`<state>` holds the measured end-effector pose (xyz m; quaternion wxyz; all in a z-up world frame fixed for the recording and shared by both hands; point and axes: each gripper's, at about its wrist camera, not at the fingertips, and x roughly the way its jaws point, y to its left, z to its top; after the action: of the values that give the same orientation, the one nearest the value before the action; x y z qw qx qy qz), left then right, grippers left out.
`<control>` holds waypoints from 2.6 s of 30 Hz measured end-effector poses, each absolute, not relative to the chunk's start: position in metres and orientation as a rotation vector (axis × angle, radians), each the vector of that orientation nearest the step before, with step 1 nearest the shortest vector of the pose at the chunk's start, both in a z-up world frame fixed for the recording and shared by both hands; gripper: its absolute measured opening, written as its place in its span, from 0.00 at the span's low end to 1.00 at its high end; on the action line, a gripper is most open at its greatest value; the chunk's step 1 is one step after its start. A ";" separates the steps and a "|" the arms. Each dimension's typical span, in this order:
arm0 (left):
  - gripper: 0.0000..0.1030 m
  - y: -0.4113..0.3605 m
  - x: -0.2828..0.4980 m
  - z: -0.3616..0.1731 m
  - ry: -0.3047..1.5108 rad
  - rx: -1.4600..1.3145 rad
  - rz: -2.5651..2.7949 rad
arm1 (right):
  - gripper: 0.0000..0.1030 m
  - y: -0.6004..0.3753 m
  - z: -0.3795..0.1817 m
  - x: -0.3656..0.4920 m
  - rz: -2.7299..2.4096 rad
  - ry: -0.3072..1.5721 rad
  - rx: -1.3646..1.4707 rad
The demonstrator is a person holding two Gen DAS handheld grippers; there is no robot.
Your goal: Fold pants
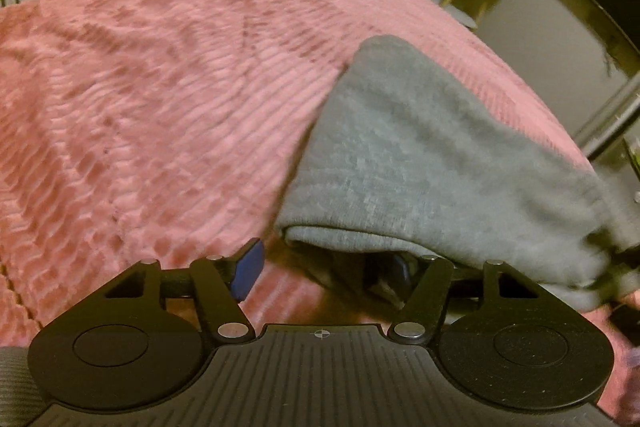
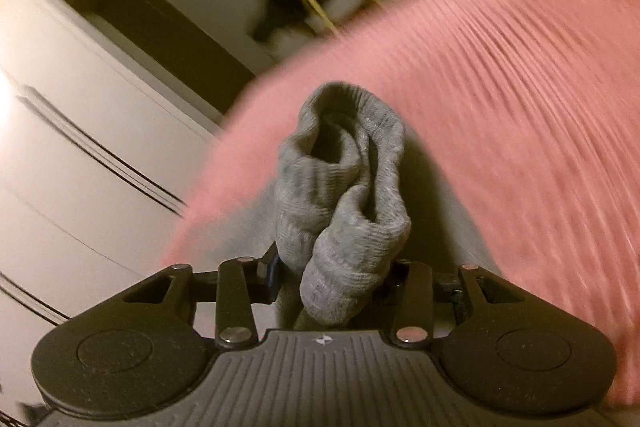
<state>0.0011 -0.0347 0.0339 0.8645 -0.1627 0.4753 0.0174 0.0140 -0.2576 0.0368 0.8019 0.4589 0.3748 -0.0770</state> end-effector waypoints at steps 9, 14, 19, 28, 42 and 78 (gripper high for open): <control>0.72 -0.031 -0.013 0.051 0.980 -0.431 -0.080 | 0.69 -0.275 0.015 -0.014 -0.146 0.796 1.170; 0.83 -0.019 -0.010 0.062 0.918 -0.446 -0.035 | 0.50 -0.274 0.017 -0.009 -0.175 0.809 1.144; 0.83 -0.002 0.010 0.056 0.916 -0.435 0.025 | 0.38 -0.270 0.020 0.004 -0.188 0.808 1.088; 0.89 -0.007 0.018 0.037 0.963 -0.370 0.013 | 0.35 -0.268 0.052 0.009 -0.153 0.680 0.865; 0.95 -0.020 0.018 0.024 1.044 -0.276 -0.004 | 0.53 -0.283 0.051 -0.009 -0.328 0.846 0.822; 0.97 -0.021 0.019 0.040 0.932 -0.307 0.002 | 0.31 -0.226 0.077 0.067 -0.133 0.809 0.445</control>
<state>0.0190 -0.0206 0.0399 0.8821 -0.1475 0.4473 0.0011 0.0665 -0.2260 0.0767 0.8932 0.2144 0.3899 -0.0641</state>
